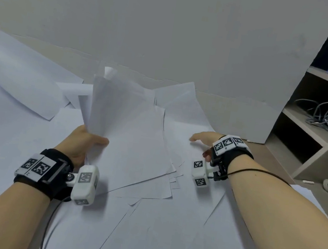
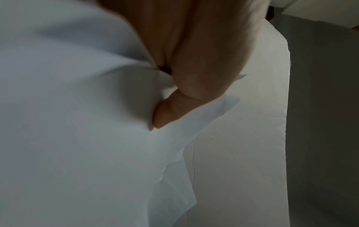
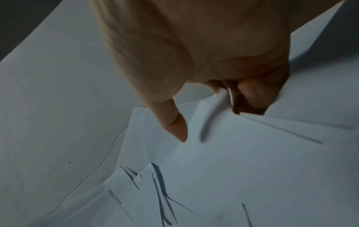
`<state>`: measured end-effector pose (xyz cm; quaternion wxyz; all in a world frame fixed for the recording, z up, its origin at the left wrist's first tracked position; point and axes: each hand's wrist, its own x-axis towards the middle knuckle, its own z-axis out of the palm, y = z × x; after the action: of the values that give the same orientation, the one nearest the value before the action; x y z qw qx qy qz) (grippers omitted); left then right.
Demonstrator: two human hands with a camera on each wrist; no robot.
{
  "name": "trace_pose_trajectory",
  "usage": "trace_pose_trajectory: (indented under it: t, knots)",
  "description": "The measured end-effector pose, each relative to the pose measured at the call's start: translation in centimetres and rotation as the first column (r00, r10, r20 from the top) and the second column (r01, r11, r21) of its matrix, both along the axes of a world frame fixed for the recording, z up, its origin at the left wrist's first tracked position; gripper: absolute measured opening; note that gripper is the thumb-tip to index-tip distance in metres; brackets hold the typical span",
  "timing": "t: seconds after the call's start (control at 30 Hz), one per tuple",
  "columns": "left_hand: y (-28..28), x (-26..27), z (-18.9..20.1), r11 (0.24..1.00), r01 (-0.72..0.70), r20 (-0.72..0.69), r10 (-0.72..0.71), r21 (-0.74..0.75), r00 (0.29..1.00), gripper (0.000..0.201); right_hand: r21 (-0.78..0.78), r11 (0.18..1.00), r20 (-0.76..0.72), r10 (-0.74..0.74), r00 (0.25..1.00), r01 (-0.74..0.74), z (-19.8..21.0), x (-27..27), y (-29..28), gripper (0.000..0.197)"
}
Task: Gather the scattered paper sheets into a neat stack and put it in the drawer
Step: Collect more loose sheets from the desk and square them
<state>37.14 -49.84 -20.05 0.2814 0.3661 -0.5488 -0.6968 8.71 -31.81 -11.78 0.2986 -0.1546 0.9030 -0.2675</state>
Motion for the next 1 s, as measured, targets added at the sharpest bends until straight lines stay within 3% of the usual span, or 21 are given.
trace_pose_trajectory:
  t: [0.07, 0.13, 0.2, 0.37, 0.47, 0.5, 0.6, 0.73, 0.87, 0.93, 1.0]
  knots:
    - [0.0, 0.1, 0.0, 1.000, -0.003, -0.020, 0.003, 0.028, 1.000, 0.031, 0.062, 0.994, -0.041, 0.098, 0.994, -0.095, -0.4, -0.5, -0.6, 0.034]
    - [0.0, 0.1, -0.1, 0.999, -0.011, -0.020, 0.011, 0.042, 1.000, 0.036, 0.127, 0.982, -0.096, 0.153, 0.984, -0.140, -0.9, -0.8, -0.5, 0.033]
    - [0.0, 0.2, 0.0, 0.999, -0.014, -0.021, 0.015, 0.049, 1.000, 0.035, 0.086, 0.989, -0.075, 0.126, 0.989, -0.120, -1.2, -0.8, -0.2, 0.036]
    - [0.1, 0.4, 0.1, 0.997, -0.008, -0.043, 0.011, 0.081, 0.999, 0.040, -0.072, 0.995, -0.009, 0.071, 0.997, -0.072, -3.1, -2.7, -0.4, 0.071]
    - [0.6, 0.5, 0.3, 0.996, -0.017, -0.042, 0.020, 0.085, 0.999, 0.034, 0.047, 0.998, -0.240, 0.050, 0.969, -0.040, -2.2, -0.9, -0.3, 0.031]
    - [0.7, 0.6, 0.4, 0.996, -0.017, -0.035, 0.020, 0.084, 0.999, 0.033, 0.015, 1.000, -0.314, 0.015, 0.949, -0.011, -1.6, -0.3, 0.0, 0.024]
    - [1.0, 0.8, 0.5, 0.996, -0.014, -0.007, 0.014, 0.090, 1.000, 0.031, 0.059, 0.995, -0.443, 0.104, 0.890, -0.086, -0.4, 0.0, 0.4, 0.026]
    - [1.0, 1.1, 0.5, 0.994, -0.013, 0.033, 0.010, 0.106, 0.999, 0.034, -0.105, 0.994, -0.602, -0.072, 0.795, 0.011, 2.4, -0.1, 1.4, 0.008]
    - [1.7, 0.8, 0.7, 0.992, 0.018, 0.054, -0.024, 0.123, 0.998, 0.035, -0.242, 0.970, -0.687, -0.189, 0.702, 0.024, 5.9, 0.6, 2.8, 0.010]
    - [2.5, 0.6, 0.9, 0.991, 0.043, 0.054, -0.050, 0.126, 0.997, 0.032, -0.321, 0.947, -0.732, -0.266, 0.627, 0.027, 7.6, 1.2, 3.7, 0.007]
    - [3.4, 0.3, 0.9, 0.990, 0.065, 0.057, -0.073, 0.128, 0.996, 0.031, -0.354, 0.935, -0.785, -0.305, 0.539, 0.013, 9.4, 1.7, 4.4, 0.015]
